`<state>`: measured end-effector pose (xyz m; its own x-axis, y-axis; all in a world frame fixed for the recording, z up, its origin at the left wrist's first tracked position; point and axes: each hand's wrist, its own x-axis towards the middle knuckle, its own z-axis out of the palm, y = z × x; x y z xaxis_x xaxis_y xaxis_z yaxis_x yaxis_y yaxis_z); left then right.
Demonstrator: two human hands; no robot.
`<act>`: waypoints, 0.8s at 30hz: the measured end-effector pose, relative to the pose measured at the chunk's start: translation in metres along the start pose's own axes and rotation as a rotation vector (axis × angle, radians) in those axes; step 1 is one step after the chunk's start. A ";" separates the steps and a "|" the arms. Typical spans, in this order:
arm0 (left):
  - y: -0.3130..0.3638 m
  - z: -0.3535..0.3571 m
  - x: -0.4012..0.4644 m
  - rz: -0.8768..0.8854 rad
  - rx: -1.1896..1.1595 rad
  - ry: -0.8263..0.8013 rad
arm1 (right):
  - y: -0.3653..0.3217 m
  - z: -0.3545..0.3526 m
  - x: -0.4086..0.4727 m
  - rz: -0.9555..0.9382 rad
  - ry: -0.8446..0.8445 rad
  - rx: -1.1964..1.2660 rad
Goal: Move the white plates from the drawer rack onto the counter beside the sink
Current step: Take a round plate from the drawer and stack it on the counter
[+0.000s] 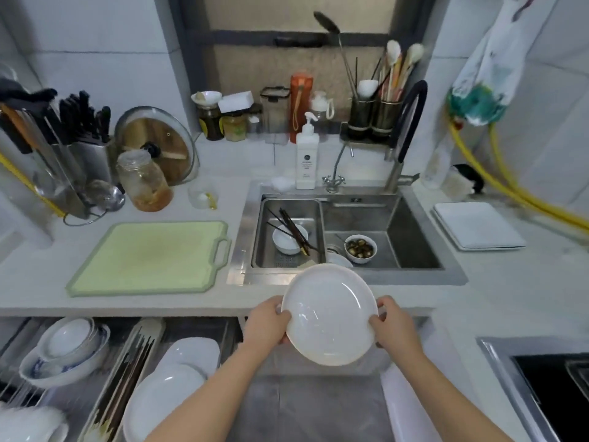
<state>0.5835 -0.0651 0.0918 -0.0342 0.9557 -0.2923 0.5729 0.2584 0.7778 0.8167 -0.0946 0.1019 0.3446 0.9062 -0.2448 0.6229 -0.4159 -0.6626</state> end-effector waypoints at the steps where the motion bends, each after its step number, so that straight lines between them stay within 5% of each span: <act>1: 0.009 0.003 0.005 0.025 0.021 0.001 | 0.001 -0.007 0.003 0.009 0.024 0.029; 24: 0.206 0.078 0.175 0.378 0.116 -0.384 | 0.010 -0.124 0.113 0.275 0.419 0.254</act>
<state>0.7590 0.1443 0.1576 0.4803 0.8533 -0.2032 0.5744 -0.1309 0.8081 0.9495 -0.0055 0.1555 0.7519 0.6383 -0.1650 0.2999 -0.5540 -0.7766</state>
